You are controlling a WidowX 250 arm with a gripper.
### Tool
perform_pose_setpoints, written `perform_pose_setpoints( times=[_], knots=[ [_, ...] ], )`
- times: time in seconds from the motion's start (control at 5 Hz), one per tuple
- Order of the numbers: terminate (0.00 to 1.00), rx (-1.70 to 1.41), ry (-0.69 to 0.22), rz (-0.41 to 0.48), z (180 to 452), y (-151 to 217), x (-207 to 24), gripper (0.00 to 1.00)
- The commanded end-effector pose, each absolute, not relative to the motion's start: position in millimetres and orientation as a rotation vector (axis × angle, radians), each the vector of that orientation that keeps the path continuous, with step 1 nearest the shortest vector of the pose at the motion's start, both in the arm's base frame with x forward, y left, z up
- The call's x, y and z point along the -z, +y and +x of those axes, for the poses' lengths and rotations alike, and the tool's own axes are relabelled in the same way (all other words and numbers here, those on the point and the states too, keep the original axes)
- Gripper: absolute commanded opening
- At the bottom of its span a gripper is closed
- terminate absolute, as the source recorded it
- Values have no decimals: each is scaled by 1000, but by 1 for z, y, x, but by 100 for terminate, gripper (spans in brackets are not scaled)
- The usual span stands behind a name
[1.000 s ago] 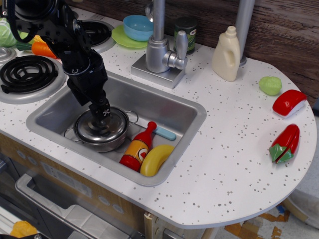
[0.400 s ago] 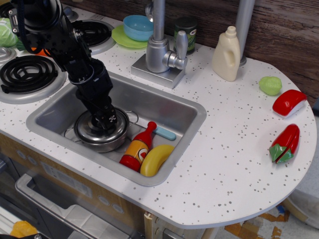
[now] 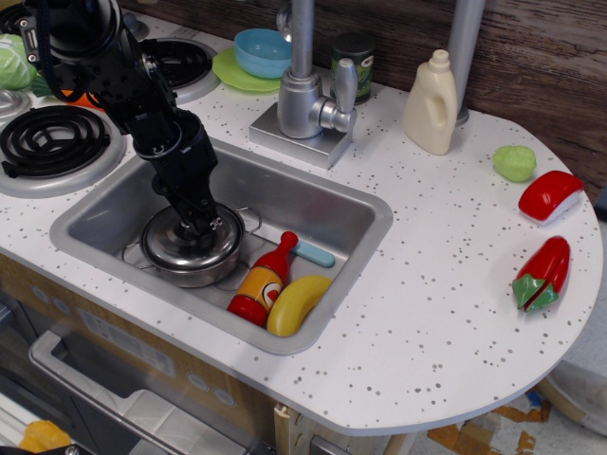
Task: Take lid off pot or pan
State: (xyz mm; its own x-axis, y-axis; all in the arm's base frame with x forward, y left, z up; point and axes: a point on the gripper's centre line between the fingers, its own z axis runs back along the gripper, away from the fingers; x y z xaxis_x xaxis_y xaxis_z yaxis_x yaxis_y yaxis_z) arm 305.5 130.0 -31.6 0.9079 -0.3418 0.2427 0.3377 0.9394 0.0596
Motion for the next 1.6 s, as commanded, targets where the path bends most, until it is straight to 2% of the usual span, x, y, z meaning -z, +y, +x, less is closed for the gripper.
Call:
perform_pose_setpoints(
  times=[0.0, 0.2, 0.4, 0.6, 0.8, 1.0, 1.4],
  knots=[
    [0, 328, -230, 43, 302, 128, 2, 0],
    [0, 365, -195, 61, 307, 129, -33, 0],
    [0, 374, -191, 119, 308, 135, -58, 0],
    [0, 390, -194, 183, 308, 163, -75, 0],
    [0, 415, -228, 229, 308, 195, -80, 0],
    [0, 437, -269, 244, 309, 221, -72, 0],
    [0, 464, -316, 233, 307, 257, -66, 0]
  ],
)
